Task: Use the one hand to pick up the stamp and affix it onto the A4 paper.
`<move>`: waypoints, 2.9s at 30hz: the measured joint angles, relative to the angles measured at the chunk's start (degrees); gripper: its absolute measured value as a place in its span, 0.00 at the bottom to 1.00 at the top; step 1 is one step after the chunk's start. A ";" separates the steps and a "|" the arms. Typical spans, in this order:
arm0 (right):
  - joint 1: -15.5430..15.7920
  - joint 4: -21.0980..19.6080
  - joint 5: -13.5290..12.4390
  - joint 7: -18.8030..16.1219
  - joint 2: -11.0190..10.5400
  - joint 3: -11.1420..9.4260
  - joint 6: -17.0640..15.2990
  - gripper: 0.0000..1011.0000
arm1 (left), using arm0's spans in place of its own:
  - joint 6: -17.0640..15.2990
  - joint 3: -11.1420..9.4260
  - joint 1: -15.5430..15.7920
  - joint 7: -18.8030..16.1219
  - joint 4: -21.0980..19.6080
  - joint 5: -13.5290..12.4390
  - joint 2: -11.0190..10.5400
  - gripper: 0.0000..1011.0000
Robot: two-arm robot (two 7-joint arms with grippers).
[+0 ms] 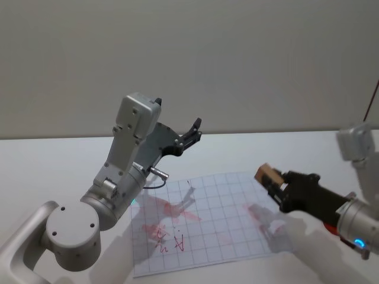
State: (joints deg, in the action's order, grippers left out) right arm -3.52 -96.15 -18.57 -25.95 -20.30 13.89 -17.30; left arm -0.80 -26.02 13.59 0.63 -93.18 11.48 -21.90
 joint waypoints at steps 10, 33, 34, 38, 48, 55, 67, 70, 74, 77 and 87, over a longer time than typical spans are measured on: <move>-1.51 5.49 5.69 -4.60 1.15 2.51 0.48 0.22 | 0.00 0.00 0.00 0.00 0.00 0.00 0.00 0.99; -1.99 11.43 10.58 -6.99 1.88 5.17 1.48 0.22 | 0.00 0.00 0.00 0.00 0.00 0.00 0.00 0.99; -1.98 11.47 10.62 -6.96 1.88 5.20 1.50 0.22 | 0.00 0.00 0.00 0.00 0.00 0.00 0.00 0.99; -1.89 11.78 10.78 -6.79 1.87 5.38 1.74 0.22 | 0.00 0.00 0.00 0.00 0.00 0.00 0.00 0.99; -1.83 12.05 9.71 -5.57 2.30 5.72 3.19 0.22 | 0.00 0.00 0.00 0.00 0.00 0.00 0.01 0.99; -2.28 10.27 6.85 -4.10 2.71 5.48 3.83 0.22 | 0.00 0.00 0.00 0.00 0.00 0.00 0.00 0.99; -3.62 3.75 -1.19 1.27 2.37 2.59 3.79 0.22 | 0.00 0.00 0.00 0.00 0.00 0.00 0.00 0.99; -3.72 2.21 -2.84 3.20 1.81 1.62 3.55 0.22 | 0.00 0.00 0.00 0.00 0.00 0.00 0.00 0.99; -3.59 0.65 -4.38 5.47 0.76 0.29 3.23 0.22 | 0.00 0.00 0.00 0.00 0.00 0.00 0.00 0.99; -3.10 -0.33 -5.22 7.19 -0.30 -0.66 2.99 0.22 | 0.00 0.00 0.00 0.00 0.00 0.00 0.00 0.99; 0.74 -3.03 -6.71 13.16 -4.66 -4.21 2.00 0.22 | 0.00 0.00 0.00 0.00 0.00 0.00 0.00 0.99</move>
State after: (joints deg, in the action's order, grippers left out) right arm -2.78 -99.18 -25.29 -12.79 -24.95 9.68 -15.30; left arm -0.79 -26.02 13.59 0.63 -93.18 11.48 -21.89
